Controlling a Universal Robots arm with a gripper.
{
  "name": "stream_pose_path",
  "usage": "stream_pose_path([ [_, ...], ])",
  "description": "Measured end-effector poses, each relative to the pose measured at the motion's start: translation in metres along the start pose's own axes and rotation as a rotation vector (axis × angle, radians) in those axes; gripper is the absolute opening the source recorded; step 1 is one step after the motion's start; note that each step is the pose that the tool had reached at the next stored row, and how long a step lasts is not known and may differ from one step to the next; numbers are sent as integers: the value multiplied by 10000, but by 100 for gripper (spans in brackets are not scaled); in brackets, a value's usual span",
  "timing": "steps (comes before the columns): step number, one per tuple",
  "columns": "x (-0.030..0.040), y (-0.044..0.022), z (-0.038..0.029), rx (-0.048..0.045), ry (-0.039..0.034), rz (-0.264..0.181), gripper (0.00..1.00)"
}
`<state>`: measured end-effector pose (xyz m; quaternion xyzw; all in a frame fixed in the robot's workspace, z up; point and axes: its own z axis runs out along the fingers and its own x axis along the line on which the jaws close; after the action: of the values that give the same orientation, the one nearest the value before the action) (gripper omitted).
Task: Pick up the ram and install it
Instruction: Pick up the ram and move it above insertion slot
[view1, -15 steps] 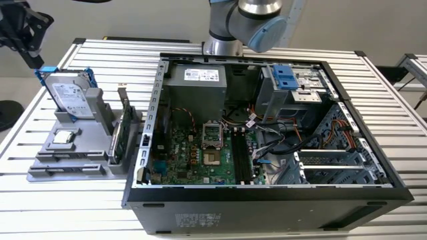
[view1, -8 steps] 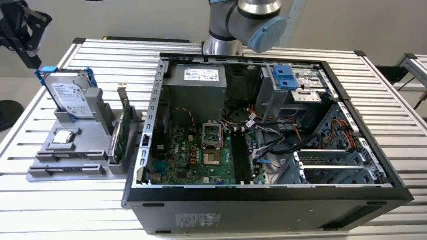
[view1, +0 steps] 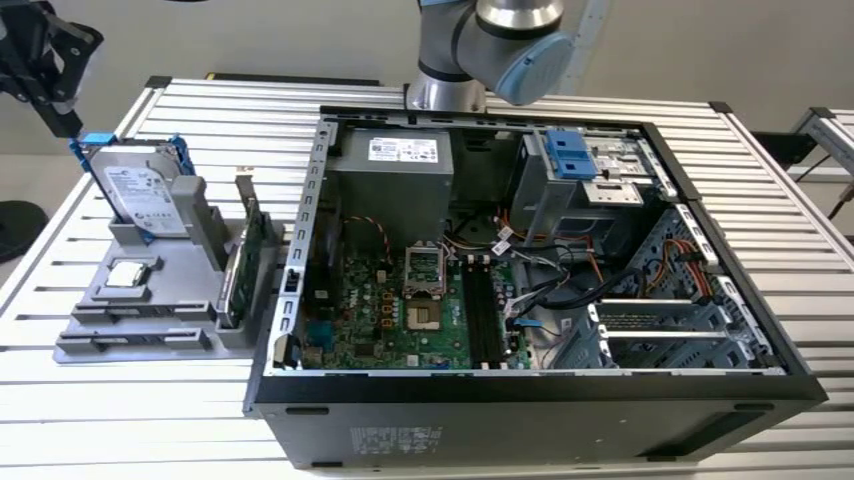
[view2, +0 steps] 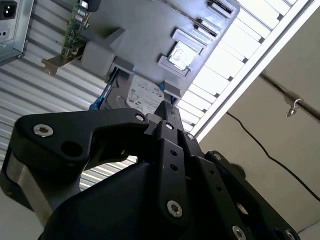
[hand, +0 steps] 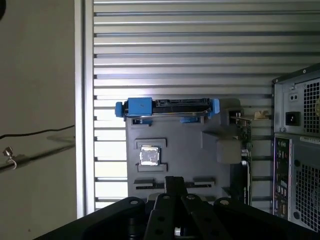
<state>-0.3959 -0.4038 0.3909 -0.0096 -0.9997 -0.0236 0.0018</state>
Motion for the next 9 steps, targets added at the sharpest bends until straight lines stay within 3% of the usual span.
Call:
stream_pose_path([
  [9,-1,-62,-3,0,3,-36,0],
])
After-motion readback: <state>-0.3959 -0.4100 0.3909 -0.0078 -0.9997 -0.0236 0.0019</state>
